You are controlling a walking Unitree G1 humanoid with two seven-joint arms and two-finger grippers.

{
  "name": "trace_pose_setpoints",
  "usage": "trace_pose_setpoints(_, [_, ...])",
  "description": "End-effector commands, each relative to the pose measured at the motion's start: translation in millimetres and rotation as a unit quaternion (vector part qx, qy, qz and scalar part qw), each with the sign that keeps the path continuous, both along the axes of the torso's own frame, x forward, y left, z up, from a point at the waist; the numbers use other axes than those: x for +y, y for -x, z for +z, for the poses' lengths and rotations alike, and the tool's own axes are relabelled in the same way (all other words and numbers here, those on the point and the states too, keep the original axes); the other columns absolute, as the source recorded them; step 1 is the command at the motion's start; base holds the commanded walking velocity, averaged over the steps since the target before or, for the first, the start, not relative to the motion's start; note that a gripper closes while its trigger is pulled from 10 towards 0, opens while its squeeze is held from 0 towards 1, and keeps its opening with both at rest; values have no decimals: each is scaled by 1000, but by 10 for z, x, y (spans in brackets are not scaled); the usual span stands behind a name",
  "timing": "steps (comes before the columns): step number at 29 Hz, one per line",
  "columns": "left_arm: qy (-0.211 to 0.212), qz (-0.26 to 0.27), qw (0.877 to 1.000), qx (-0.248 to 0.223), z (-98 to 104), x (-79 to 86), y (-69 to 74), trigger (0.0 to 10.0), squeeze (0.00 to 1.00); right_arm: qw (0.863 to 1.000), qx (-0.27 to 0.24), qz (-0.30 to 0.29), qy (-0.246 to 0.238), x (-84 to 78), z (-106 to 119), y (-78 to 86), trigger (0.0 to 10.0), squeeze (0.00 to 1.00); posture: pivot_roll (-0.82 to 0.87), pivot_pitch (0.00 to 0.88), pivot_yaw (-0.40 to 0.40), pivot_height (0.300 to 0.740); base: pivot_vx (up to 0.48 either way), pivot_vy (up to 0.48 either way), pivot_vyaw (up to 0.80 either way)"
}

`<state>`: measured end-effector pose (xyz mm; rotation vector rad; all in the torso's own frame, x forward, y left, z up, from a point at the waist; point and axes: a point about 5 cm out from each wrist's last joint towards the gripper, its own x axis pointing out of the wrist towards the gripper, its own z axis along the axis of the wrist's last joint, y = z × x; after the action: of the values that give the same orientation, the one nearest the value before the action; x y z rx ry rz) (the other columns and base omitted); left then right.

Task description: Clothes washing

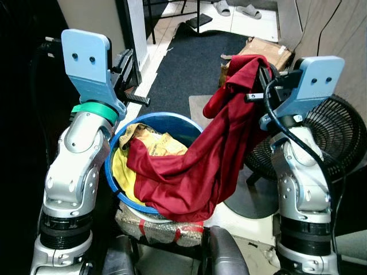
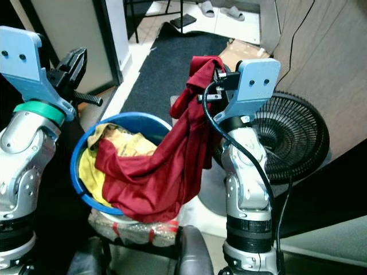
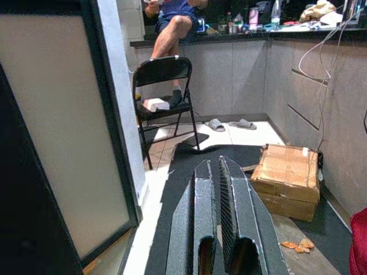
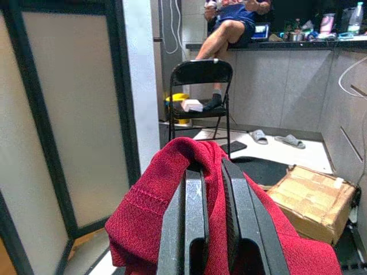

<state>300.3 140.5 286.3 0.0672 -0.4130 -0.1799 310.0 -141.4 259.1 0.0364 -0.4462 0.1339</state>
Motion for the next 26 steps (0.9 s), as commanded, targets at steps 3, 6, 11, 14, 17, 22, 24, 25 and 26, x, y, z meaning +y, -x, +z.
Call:
trace_pose_setpoints(3, [-3,4,1000,9,-47,9,-4,10000,0,1000,-6,-3,-4,-23,20,32,10000,0,-9,66,27,672,0,0,0])
trace_pose_setpoints(6, [-3,4,1000,10,-48,8,-3,10000,0,1000,-6,-2,-4,-21,18,33,10000,0,-9,66,27,681,0,0,0])
trace_pose_setpoints(11, [-2,3,1000,10,-53,9,-5,10000,0,1000,-4,-2,-4,-17,11,33,10000,0,-9,66,27,700,0,0,0])
trace_pose_setpoints(14, [-2,3,1000,10,-53,6,-7,10000,0,1000,-4,-2,-4,-17,10,32,10000,0,-9,66,27,709,0,0,0])
trace_pose_setpoints(17, [-1,3,1000,10,-56,2,-10,10000,0,1000,-4,-2,-3,-21,5,26,10000,0,-10,61,27,719,0,0,0])
trace_pose_setpoints(22, [-1,2,1000,10,-56,-2,-11,10000,0,1000,-3,-3,-3,-23,3,24,10000,0,-10,61,27,728,0,0,0])
trace_pose_setpoints(24, [-1,2,1000,10,-56,-3,-11,10000,0,1000,-3,-3,-3,-24,2,23,10000,0,-10,61,27,733,0,0,0])
trace_pose_setpoints(25, [-1,2,1000,10,-56,-3,-12,10000,0,1000,-3,-3,-3,-23,2,21,10000,0,-11,59,26,737,0,0,0])
trace_pose_setpoints(26, [-1,2,1000,10,-57,-4,-12,10000,0,1000,-3,-4,-3,-23,1,20,10000,0,-11,57,26,740,0,0,0])
